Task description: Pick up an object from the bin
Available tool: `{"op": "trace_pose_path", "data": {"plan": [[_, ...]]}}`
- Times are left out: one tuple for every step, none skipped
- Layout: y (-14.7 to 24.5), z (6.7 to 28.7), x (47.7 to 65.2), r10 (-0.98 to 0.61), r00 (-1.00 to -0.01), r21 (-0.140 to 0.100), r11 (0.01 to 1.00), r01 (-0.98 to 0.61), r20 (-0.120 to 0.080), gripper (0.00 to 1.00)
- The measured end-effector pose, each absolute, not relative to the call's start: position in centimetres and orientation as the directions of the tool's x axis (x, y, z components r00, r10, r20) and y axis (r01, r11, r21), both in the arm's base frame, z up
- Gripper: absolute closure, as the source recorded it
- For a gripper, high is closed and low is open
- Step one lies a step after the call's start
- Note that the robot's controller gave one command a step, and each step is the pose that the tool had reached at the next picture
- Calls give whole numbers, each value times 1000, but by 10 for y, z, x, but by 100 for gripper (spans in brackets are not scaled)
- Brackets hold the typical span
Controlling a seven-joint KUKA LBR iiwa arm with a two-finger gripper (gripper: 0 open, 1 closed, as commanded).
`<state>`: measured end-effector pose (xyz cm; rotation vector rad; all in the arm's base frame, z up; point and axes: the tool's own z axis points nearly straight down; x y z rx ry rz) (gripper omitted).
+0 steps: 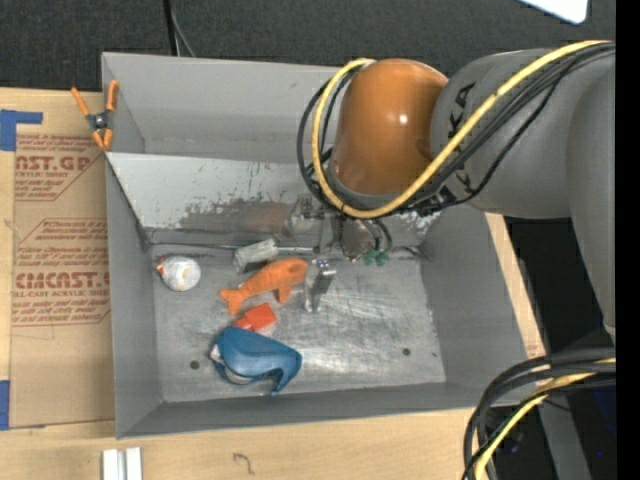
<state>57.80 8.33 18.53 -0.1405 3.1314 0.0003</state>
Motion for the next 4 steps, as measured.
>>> {"op": "trace_pose_path", "data": {"plan": [[117,74,566,22,-1000,2,1000,22,-8,100],[117,74,566,22,-1000,2,1000,22,-8,100],[125,195,496,-282,-960,0,960,-282,-5,100],[124,193,495,-280,-960,1,960,-280,-1,100]]}}
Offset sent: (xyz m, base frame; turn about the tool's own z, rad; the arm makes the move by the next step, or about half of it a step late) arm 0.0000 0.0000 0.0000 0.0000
